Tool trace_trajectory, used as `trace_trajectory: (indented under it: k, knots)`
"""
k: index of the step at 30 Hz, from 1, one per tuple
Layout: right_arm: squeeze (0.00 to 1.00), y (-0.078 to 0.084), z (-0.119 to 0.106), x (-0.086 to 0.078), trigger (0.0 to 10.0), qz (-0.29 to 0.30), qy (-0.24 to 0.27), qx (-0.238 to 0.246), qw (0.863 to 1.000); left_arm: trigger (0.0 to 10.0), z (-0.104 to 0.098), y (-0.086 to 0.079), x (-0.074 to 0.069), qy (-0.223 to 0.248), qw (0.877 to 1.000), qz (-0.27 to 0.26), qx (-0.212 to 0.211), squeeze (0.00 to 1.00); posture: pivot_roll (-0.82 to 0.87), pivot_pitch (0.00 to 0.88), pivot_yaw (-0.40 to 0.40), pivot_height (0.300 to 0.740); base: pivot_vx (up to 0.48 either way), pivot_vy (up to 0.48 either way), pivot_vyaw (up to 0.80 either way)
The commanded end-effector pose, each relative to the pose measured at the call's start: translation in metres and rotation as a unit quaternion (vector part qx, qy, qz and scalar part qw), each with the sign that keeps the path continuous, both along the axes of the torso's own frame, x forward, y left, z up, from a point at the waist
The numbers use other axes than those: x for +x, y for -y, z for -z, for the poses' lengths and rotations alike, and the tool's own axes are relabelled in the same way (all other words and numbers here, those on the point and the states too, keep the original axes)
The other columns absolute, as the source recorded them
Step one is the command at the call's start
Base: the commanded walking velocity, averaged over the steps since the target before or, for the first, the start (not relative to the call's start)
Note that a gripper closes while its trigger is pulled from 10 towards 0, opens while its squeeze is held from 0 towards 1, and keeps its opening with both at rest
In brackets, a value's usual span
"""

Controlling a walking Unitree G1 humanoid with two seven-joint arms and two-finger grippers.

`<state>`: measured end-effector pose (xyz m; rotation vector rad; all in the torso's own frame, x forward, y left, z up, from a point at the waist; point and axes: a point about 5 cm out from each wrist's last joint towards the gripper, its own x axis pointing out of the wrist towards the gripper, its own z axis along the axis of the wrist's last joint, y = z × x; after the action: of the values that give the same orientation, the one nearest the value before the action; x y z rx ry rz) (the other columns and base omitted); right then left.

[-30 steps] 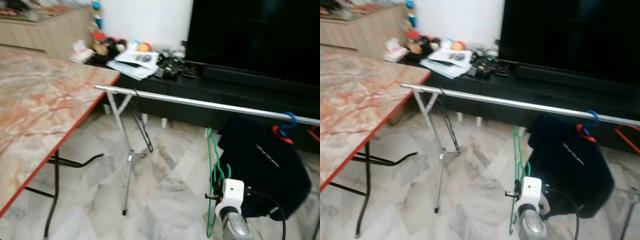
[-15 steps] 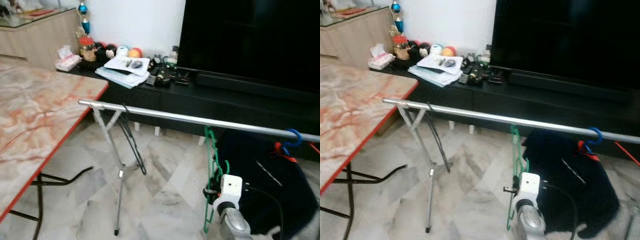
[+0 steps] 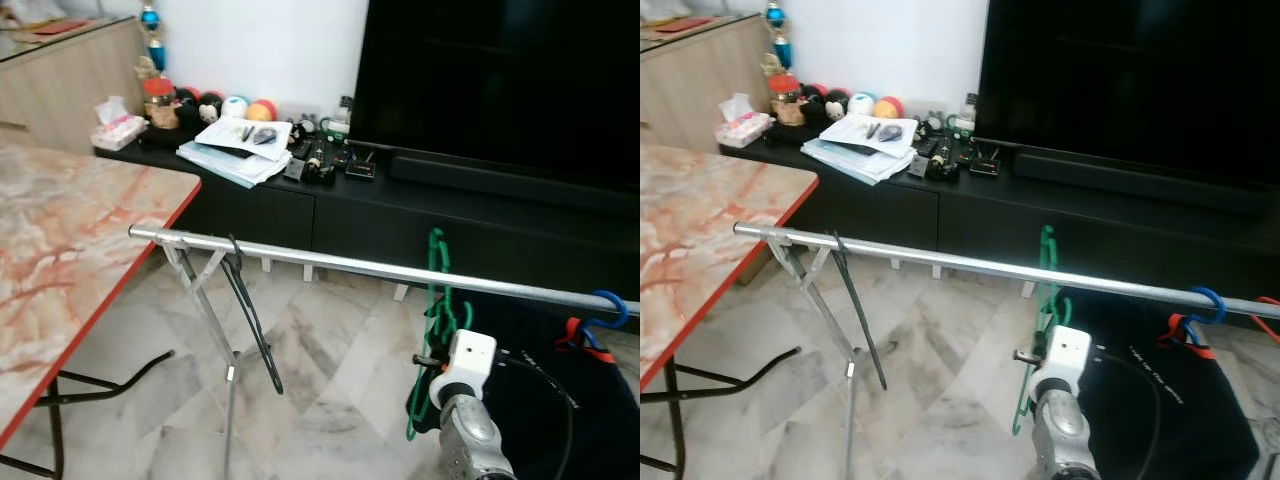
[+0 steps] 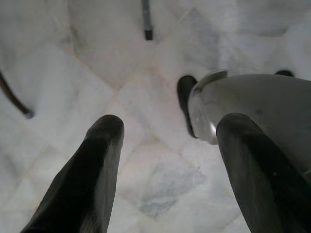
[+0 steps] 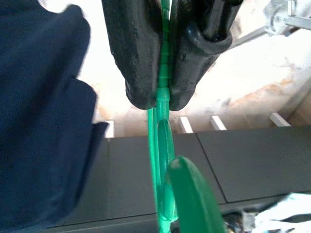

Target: Hang hanger

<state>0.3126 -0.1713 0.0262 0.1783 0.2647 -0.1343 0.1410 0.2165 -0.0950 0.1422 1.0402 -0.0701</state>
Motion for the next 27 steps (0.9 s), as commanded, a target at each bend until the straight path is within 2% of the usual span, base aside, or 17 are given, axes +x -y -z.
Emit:
trace_trajectory:
  k: [1,8,18,27]
  knots:
    - [0.00,0.008,-0.002,0.000,10.0,0.020,0.009,0.002,1.000,10.0,0.004,0.003,-0.011,-0.019,1.000,0.006,-0.003,0.00,0.00,0.060,-0.014,0.740,0.000,0.000,0.00]
    - [0.00,0.009,-0.011,0.006,10.0,0.036,0.033,0.003,0.999,10.0,0.005,0.007,-0.010,-0.018,1.000,0.012,-0.004,0.00,0.00,0.065,-0.015,0.740,0.000,0.000,0.00]
    - [0.00,0.007,-0.014,0.009,10.0,0.036,0.031,-0.003,0.999,10.0,0.006,0.008,-0.011,-0.021,1.000,0.013,-0.003,0.00,0.01,0.077,-0.012,0.740,0.000,0.000,0.00]
    - [0.00,0.008,-0.025,0.021,10.0,0.027,0.026,-0.023,0.999,10.0,0.006,0.007,-0.013,-0.024,1.000,0.014,-0.005,0.00,0.01,0.081,-0.013,0.740,0.000,0.000,0.00]
